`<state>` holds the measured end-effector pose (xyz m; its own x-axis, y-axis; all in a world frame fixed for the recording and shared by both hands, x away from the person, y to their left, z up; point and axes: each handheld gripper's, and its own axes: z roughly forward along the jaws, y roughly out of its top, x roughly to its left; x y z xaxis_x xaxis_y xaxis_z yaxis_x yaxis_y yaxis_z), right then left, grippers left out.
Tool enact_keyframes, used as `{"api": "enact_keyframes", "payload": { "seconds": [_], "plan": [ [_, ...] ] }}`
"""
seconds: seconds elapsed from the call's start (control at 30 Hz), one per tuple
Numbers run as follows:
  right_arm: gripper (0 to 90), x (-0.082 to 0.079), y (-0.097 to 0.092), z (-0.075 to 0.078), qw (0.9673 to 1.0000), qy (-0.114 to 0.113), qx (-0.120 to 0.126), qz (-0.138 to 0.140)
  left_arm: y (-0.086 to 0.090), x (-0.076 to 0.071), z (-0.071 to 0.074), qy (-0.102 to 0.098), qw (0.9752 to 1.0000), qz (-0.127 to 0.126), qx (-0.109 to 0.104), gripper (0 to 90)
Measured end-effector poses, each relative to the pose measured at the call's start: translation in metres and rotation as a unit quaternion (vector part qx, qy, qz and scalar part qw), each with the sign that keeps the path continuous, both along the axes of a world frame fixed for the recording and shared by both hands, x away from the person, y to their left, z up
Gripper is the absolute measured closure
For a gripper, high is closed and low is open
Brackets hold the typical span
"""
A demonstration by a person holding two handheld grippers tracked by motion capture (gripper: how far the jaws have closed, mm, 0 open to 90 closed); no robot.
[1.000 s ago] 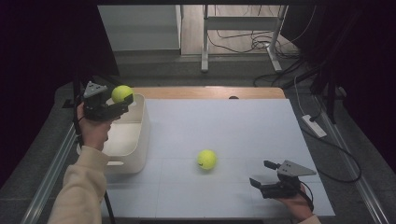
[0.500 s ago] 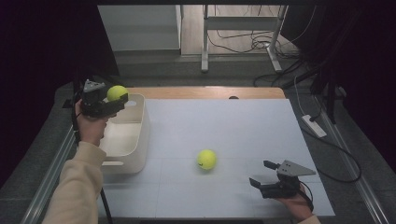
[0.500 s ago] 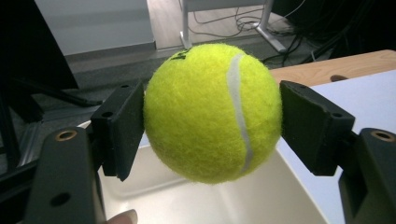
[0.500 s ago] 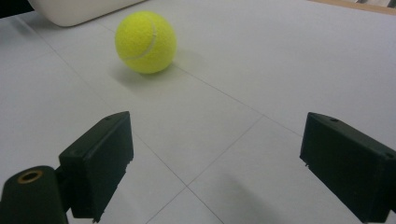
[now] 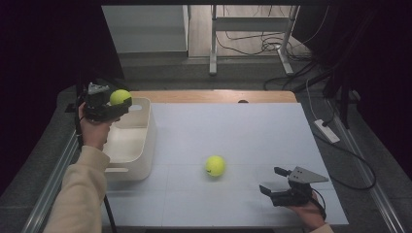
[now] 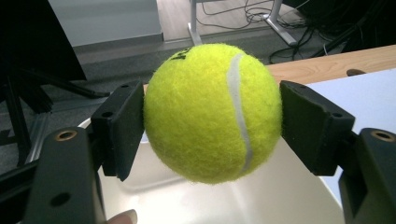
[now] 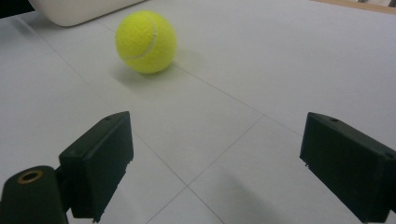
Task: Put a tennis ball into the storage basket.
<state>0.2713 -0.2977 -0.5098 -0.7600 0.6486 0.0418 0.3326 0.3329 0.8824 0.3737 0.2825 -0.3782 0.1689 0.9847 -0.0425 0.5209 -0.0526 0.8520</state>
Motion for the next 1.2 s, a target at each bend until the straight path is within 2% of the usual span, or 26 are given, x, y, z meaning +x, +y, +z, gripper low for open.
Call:
{"api": "enact_keyframes", "payload": {
  "seconds": [0.4,0.6,0.8,1.2],
  "plan": [
    [9.8,0.000,0.000,0.000,1.0000,0.000,0.001,0.001,0.007,0.006,-0.008,0.024,0.9997,0.011,0.003,27.1],
    [9.8,0.000,0.000,0.000,1.0000,0.000,-0.001,0.001,0.011,0.010,-0.014,0.043,0.9989,0.017,0.006,27.1],
    [9.8,0.000,0.000,-0.001,1.0000,0.000,-0.002,0.001,0.014,0.017,-0.022,0.073,0.9971,0.021,0.008,27.1],
    [9.8,0.000,0.000,-0.001,1.0000,0.001,-0.002,0.002,0.016,0.023,-0.030,0.097,0.9947,0.028,0.021,27.0]
  ]
}}
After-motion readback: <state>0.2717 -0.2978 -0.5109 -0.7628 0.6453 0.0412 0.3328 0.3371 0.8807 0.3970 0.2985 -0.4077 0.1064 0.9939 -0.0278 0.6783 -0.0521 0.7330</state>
